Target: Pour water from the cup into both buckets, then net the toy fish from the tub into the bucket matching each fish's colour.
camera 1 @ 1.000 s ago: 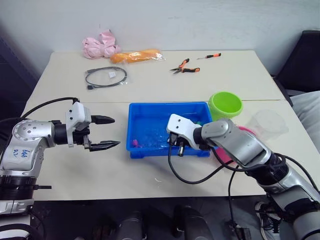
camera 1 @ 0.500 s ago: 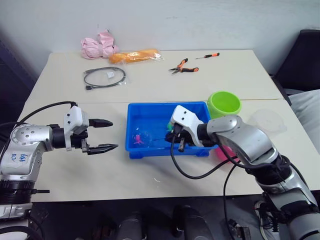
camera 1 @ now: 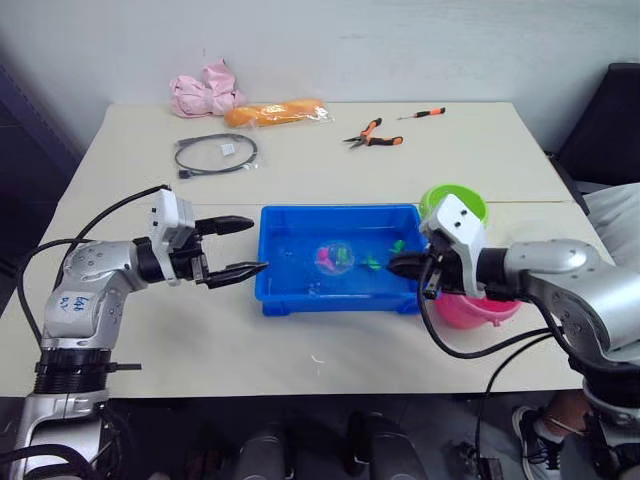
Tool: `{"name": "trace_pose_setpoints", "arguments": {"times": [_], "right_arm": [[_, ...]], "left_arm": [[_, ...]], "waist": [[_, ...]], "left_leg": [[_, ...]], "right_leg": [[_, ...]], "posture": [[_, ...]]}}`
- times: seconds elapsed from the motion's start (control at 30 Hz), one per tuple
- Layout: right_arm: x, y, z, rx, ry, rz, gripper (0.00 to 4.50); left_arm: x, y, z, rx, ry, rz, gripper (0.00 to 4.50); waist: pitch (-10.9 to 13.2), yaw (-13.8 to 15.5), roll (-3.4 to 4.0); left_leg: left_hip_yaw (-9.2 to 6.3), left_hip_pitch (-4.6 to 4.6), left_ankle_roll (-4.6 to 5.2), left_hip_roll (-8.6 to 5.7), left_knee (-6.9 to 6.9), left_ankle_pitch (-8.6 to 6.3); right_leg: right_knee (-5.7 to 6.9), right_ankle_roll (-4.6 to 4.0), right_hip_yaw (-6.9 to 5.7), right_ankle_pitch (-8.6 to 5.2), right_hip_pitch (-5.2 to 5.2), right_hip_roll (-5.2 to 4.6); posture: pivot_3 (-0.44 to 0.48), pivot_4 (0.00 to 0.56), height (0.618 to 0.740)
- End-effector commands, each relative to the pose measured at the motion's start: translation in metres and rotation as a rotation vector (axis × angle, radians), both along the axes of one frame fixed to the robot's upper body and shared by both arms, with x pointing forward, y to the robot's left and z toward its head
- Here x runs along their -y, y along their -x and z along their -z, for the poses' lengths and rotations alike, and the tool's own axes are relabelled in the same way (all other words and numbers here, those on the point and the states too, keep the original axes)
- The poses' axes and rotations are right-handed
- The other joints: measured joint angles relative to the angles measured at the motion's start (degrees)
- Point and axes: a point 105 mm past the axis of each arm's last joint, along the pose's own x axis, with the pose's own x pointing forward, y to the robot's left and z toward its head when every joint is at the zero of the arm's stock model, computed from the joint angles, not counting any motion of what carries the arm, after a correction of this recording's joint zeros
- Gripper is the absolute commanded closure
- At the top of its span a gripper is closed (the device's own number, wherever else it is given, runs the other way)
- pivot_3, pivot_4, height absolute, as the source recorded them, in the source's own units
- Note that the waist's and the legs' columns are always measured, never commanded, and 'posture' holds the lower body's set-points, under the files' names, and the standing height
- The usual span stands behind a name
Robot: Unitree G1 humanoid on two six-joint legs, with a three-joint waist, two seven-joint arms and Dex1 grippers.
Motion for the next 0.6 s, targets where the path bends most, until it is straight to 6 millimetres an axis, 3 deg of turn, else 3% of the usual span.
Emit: {"name": "trace_pose_setpoints", "arguments": {"times": [0.03, 0.17, 0.3, 0.43, 0.6], "right_arm": [[0.004, 0.01, -0.005, 0.062, -0.041, 0.022, 4.5], [0.007, 0.012, -0.01, 0.085, -0.159, 0.127, 4.5], [0.017, 0.031, -0.022, 0.158, -0.184, 0.153, 4.5], [0.038, 0.049, -0.038, 0.246, -0.179, 0.22, 4.5], [0.084, 0.078, -0.041, 0.302, -0.07, 0.381, 4.5]], "left_arm": [[0.012, 0.003, -0.012, 0.047, 0.023, 0.05, 0.03], [0.019, -0.001, -0.015, 0.052, 0.072, 0.066, 0.03], [0.034, -0.003, -0.02, 0.061, 0.114, 0.117, 0.03], [0.042, -0.007, -0.018, 0.064, 0.116, 0.14, 0.03], [0.058, -0.006, -0.016, 0.039, 0.128, 0.215, 0.03]], "waist": [[0.0, 0.1, 0.0], [0.0, 0.1, 0.0], [0.0, 0.4, 0.0], [0.0, 0.8, 0.0], [0.0, 1.7, -0.01]], "left_leg": [[0.0, 0.0, 0.0, -0.01, 0.0, 0.01], [0.03, 0.0, 0.03, -0.03, 0.0, 0.03], [-0.07, -0.02, 0.04, -0.07, 0.01, 0.1], [-0.1, -0.03, 0.08, -0.15, 0.01, 0.11], [-0.14, -0.02, 0.12, -0.18, 0.0, 0.13]], "right_leg": [[0.01, 0.0, -0.01, 0.0, 0.0, 0.02], [0.01, 0.04, 0.04, 0.02, 0.0, 0.12], [-0.01, 0.07, 0.15, 0.04, 0.05, 0.15], [-0.03, 0.11, 0.31, 0.07, 0.07, 0.13], [-0.09, 0.15, 0.39, 0.08, 0.15, 0.15]], "posture": [[0.0, 0.15, 0.74], [0.0, 0.15, 0.74], [0.0, 0.15, 0.74], [0.0, 0.15, 0.74], [0.0, 0.15, 0.74]]}}
